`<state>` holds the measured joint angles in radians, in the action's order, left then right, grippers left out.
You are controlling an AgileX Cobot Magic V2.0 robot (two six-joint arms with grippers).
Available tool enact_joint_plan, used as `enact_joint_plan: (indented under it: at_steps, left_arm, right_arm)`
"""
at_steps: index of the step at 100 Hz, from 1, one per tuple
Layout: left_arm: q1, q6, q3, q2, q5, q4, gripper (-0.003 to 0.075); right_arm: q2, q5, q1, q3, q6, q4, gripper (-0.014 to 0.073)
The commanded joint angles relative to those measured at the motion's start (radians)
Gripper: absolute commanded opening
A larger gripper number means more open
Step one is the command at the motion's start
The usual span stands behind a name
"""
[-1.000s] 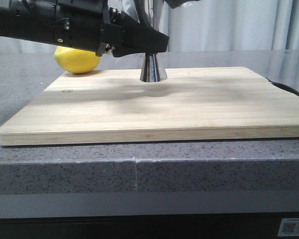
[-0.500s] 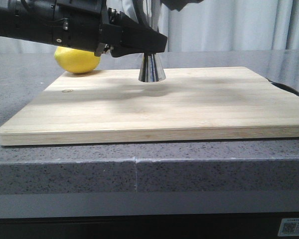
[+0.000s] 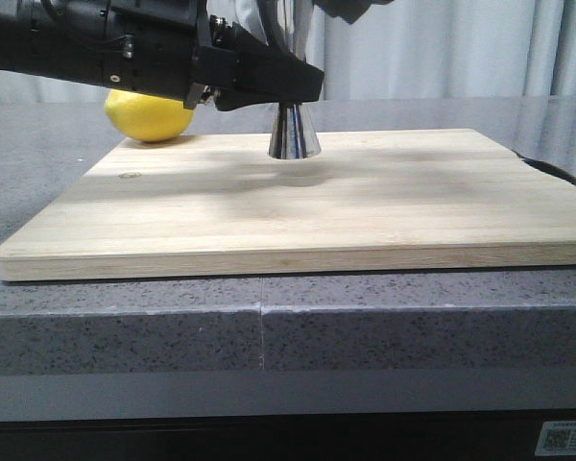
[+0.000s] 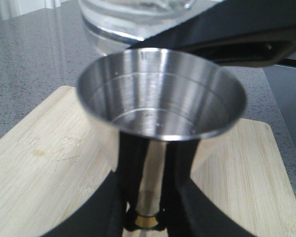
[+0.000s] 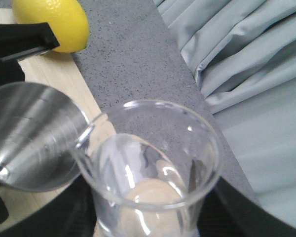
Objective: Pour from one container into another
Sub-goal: 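Position the beaker spout over the jigger cup held by left gripper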
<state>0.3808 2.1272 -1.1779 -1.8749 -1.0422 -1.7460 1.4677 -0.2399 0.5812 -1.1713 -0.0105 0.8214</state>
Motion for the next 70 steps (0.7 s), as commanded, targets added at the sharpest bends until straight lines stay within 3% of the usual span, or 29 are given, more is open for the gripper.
enact_joint_plan:
  at_steps: [1, 70]
  left_arm:
    - [0.008, -0.002, -0.029, 0.045, -0.059, -0.07, 0.0007]
    - [0.008, -0.002, -0.029, 0.045, -0.059, -0.07, 0.0008]
  right_arm:
    - [-0.033, 0.051, 0.001, -0.028, -0.003, 0.038, 0.026]
    - [-0.033, 0.051, 0.001, -0.028, -0.003, 0.119, 0.026]
